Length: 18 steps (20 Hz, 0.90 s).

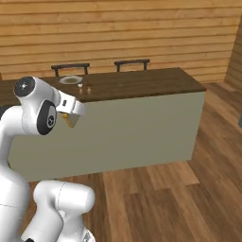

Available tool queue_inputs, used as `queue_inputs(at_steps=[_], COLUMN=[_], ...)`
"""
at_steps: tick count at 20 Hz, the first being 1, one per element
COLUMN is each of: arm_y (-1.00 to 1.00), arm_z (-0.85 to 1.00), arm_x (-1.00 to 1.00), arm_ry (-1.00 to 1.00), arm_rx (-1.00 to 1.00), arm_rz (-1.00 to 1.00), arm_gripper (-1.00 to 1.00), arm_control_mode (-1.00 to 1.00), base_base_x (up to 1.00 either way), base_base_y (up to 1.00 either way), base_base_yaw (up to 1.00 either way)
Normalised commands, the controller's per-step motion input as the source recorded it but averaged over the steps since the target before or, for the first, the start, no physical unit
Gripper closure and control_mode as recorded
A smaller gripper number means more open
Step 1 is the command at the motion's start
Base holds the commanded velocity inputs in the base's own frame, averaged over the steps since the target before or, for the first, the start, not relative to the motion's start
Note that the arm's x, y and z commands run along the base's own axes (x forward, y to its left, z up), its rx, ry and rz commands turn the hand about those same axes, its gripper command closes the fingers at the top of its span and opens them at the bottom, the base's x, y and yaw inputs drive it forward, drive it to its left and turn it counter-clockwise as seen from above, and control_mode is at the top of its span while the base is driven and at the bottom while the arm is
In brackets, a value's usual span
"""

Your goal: Start the toaster. Once the lever pops up, take the bread to the plate on the dining counter.

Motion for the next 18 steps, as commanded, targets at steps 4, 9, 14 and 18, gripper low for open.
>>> queue_inputs(at_steps=[4, 9, 14, 18], arm_y=[0.0, 0.0, 0.0, 0.0], arm_z=[0.0, 0.0, 0.0, 0.0], arm_x=[0.0, 0.0, 0.0, 0.0], arm_ry=[0.0, 0.0, 0.0, 0.0], arm_rx=[0.0, 0.0, 0.0, 0.0], arm_rz=[0.0, 0.0, 0.0, 0.0], arm_gripper=[1.0, 1.0, 1.0, 1.0], arm_control_mode=[1.0, 1.0, 1.0, 1.0], base_base_x=[1.0, 1.0, 0.62, 0.64], base_base_y=[1.0, 0.42, -0.11, -0.05], base_base_yaw=[0.15, 0.32, 0.46, 0.36])
